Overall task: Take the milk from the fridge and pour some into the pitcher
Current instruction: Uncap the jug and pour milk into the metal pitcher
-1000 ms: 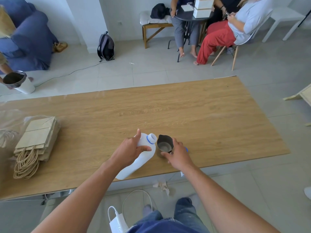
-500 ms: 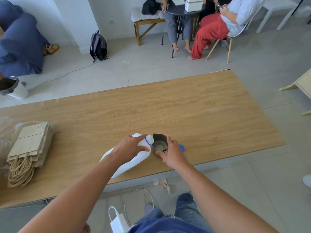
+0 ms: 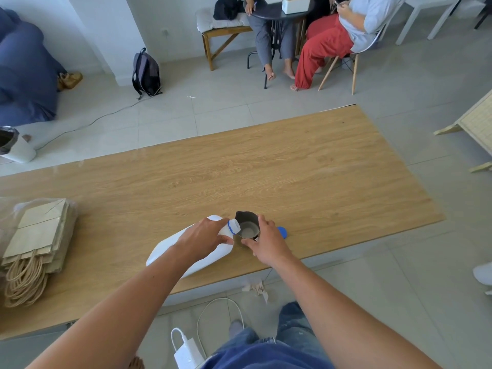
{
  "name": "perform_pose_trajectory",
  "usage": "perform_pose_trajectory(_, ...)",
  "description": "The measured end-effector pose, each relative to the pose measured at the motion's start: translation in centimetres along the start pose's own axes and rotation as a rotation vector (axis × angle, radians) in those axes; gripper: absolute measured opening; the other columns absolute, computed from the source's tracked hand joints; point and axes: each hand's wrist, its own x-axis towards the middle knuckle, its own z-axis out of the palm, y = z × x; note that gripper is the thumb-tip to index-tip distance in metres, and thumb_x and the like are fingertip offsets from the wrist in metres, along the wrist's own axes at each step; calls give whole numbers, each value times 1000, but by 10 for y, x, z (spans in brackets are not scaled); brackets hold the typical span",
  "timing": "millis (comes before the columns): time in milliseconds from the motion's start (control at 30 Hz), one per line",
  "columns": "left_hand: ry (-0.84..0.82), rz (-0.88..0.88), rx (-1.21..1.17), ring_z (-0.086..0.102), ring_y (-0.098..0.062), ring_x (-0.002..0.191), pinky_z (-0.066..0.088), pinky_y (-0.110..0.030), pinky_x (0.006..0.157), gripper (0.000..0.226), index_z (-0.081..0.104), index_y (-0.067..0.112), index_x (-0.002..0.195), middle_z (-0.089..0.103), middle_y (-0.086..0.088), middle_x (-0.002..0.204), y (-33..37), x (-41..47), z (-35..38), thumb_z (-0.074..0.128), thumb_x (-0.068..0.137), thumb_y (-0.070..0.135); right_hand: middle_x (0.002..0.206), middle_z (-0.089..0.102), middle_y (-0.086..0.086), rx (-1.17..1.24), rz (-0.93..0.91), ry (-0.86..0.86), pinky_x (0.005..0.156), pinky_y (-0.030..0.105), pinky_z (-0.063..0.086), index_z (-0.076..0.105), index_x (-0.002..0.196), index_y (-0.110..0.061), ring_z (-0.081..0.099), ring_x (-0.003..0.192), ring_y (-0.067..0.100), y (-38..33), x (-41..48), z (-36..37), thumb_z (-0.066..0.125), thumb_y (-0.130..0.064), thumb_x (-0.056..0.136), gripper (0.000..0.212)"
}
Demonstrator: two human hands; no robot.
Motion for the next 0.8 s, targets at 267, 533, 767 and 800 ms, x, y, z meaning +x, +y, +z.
perform_pose_trajectory(267, -41, 10, 69, 73, -37, 109, 43, -33, 69, 65, 49, 25, 167, 71, -16, 130, 6, 4, -8, 68, 109, 47, 161, 41, 11, -11, 12, 1, 101, 45, 61, 17, 174, -21, 75, 115, 32, 1, 2, 1, 77, -53, 101, 100)
perform_pose_trajectory(533, -57, 9, 140, 71, -34, 102, 42, -34, 69, 69, 47, 23, 168, 71, -17, 131, 11, 5, -14, 67, 108, 50, 164, 39, 12, -18, 6, 4, 106, 44, 59, 15, 175, -20, 73, 119, 32, 1, 1, 1, 77, -53, 101, 102)
perform_pose_trajectory(767, -64, -1, 136, 60, -27, 91, 44, -35, 69, 66, 51, 22, 164, 71, -15, 128, 13, 5, -15, 69, 107, 50, 163, 39, 12, -10, 9, 0, 105, 45, 59, 15, 175, -21, 73, 119, 32, 0, 0, 2, 76, -52, 102, 100)
perform_pose_trajectory(800, -64, -2, 138, 59, -26, 92, 45, -35, 71, 66, 51, 21, 163, 70, -14, 128, 12, 5, -15, 69, 107, 50, 163, 40, 12, -10, 10, -1, 105, 45, 59, 16, 175, -21, 73, 119, 32, 0, 0, 2, 76, -52, 102, 100)
